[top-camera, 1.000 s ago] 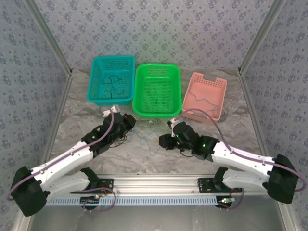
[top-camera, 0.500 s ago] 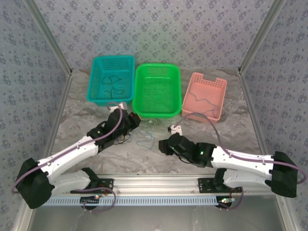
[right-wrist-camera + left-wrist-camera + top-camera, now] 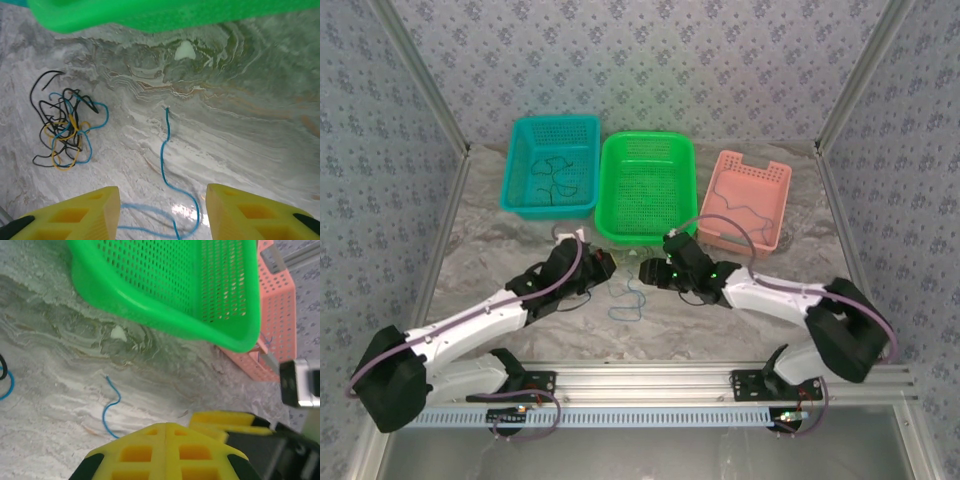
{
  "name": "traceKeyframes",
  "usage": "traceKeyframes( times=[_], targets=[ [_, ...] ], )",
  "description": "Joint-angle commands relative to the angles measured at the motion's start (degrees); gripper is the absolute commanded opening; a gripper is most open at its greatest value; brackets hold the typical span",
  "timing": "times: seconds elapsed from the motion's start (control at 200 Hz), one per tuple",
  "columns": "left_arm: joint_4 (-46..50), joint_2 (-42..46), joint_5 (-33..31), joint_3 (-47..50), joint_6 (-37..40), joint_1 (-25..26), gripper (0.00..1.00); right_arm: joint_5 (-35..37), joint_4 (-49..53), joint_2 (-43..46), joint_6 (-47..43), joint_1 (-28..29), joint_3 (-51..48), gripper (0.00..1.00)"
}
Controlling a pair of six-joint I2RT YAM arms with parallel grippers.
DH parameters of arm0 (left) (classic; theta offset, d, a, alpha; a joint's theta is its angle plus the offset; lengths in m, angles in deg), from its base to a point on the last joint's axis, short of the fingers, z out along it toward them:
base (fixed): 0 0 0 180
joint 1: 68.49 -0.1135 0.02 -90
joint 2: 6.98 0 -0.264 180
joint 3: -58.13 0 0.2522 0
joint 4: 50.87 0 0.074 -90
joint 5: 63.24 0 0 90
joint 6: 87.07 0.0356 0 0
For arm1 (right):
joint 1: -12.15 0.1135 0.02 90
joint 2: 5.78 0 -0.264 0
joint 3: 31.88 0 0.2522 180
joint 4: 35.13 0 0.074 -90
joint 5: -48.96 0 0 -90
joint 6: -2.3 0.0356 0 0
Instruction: Untangle the cables
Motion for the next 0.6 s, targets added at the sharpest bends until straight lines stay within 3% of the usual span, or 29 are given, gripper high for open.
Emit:
traceKeyframes(
  times=[0.0, 0.135, 0.23, 0.33, 0.465, 0.595],
  targets=[
    [-1.8, 2.0, -0.5, 1.7, -0.3, 0.9, 0.00, -3.0, -2.8, -4.9, 6.5, 0.7, 3.1, 0.50],
    [-1.7, 3.2, -1.2, 3.9, -1.3, 1.5, 0.00, -0.5, 0.1, -10.2, 8.8, 3.2, 8.0, 0.48],
    [-1.4, 4.8, -2.1, 5.7, -2.0, 1.9, 0.00, 3.6, 7.5, -13.2, 8.8, 4.7, 12.6, 0.44],
    [-1.1, 6.6, -2.8, 7.2, -2.4, 1.9, 0.00, 11.1, 18.9, -15.7, 9.0, 6.4, 17.6, 0.42],
    [-0.8, 7.9, -2.8, 8.2, -2.7, 2.0, 0.00, 19.5, 26.5, -15.6, 10.1, 9.0, 19.7, 0.43],
    [-1.1, 8.3, -2.9, 9.2, -3.0, 2.1, 0.00, 21.2, 28.5, -17.1, 10.3, 9.6, 20.8, 0.43]
  ],
)
